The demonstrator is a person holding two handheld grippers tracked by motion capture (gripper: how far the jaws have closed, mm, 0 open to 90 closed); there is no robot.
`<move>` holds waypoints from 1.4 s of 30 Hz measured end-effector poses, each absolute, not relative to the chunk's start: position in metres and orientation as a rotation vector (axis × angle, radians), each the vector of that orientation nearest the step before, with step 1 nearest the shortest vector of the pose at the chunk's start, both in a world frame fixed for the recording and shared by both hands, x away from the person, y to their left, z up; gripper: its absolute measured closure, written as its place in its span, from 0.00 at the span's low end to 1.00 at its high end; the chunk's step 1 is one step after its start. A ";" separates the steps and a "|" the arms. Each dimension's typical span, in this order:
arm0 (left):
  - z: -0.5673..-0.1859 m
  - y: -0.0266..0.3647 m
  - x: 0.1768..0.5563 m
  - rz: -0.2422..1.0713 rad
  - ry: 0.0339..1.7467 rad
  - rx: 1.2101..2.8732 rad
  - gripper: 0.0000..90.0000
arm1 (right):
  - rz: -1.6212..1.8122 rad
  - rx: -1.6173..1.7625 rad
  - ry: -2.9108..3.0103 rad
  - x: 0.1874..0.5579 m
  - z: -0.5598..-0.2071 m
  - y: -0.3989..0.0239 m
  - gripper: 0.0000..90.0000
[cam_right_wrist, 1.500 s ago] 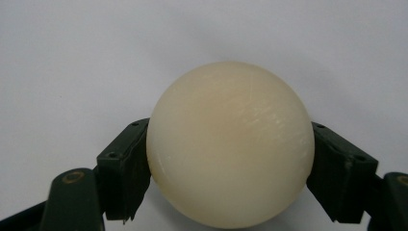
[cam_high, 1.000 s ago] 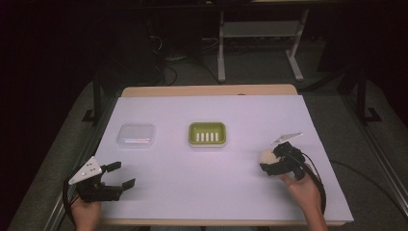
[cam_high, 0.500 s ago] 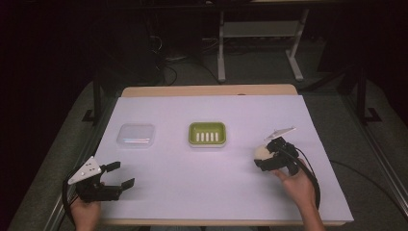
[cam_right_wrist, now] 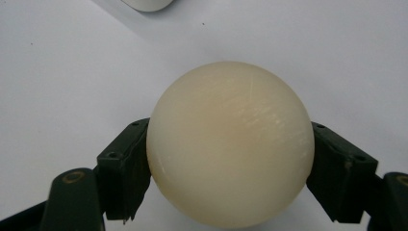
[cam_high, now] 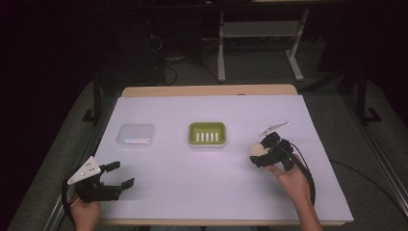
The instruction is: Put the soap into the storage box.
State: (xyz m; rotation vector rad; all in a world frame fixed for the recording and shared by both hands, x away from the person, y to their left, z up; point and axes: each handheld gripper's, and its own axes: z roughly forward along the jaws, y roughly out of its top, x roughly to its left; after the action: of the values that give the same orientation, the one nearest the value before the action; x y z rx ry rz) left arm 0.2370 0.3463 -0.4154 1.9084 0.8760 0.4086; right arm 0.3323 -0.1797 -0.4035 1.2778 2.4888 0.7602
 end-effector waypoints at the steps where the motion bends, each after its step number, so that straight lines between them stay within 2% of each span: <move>1: -0.416 0.346 0.237 0.408 0.876 1.907 0.15 | 0.759 1.277 2.494 0.333 -0.402 -0.177 0.26; 42: -0.415 0.349 0.237 0.408 0.881 1.908 0.15 | 0.761 1.151 2.572 0.373 -0.378 -0.118 0.26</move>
State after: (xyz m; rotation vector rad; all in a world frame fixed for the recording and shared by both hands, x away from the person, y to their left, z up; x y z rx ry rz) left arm 0.2368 0.3491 -0.4151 1.9083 0.8810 0.4081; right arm 0.3734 -0.1184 -0.3780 1.1506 2.5717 0.7608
